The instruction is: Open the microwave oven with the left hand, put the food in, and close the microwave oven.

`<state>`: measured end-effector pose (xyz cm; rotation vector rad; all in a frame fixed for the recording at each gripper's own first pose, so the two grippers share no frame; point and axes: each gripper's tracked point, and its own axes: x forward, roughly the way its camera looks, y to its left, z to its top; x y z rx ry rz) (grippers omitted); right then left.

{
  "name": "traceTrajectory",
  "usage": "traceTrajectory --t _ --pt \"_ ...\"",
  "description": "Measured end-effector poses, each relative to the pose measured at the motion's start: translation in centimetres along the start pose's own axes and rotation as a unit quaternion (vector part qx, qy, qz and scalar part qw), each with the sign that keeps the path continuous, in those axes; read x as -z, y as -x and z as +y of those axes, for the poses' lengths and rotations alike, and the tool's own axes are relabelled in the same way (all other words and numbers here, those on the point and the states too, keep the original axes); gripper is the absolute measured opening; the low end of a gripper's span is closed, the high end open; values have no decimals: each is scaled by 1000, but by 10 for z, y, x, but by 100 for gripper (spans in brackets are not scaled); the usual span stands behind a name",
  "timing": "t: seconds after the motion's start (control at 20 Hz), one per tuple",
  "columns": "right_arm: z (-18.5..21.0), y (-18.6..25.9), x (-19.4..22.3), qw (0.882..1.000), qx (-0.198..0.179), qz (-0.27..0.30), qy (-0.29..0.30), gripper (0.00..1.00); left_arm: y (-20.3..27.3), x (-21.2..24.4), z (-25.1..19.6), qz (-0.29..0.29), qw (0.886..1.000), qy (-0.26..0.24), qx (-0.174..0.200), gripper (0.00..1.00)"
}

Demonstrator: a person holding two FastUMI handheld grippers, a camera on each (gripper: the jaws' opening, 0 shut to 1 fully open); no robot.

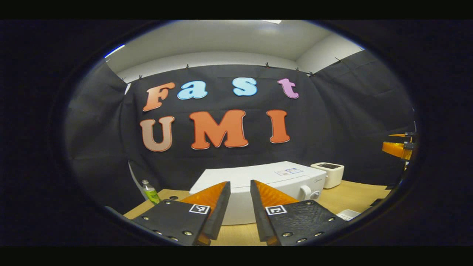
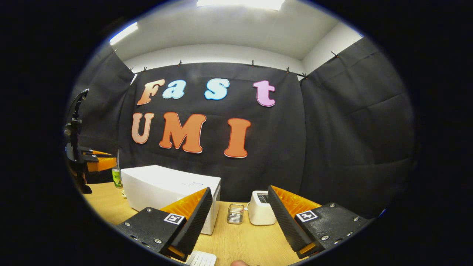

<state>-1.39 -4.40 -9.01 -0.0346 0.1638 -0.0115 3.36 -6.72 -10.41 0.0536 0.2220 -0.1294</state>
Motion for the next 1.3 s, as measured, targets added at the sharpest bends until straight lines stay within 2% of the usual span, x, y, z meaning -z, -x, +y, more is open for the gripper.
traceTrajectory --t 0.2,0.45,0.6,0.75,0.8,1.1,1.3 --pt "7 -3 -40 1000 -11 -20 8 94 27 -47 37 -21 999 23 -20 68" --pt "21 -4 -83 999 -36 -32 -20 94 52 -95 77 -40 997 23 -56 80" --pt "21 -9 -101 998 -41 -37 -9 94 60 -110 91 -38 996 26 -71 91" --pt "26 -12 -120 998 -44 -44 -10 94 65 -127 100 -37 996 17 -76 91" --pt "30 -12 -125 998 -51 -44 -16 94 64 -132 103 -37 996 15 -80 87" --pt "45 -15 -156 995 -72 -66 -28 94 72 -163 104 -57 995 11 -81 91" --pt "56 -14 -159 993 -85 -76 -35 94 82 -168 93 -64 995 -4 -71 91"
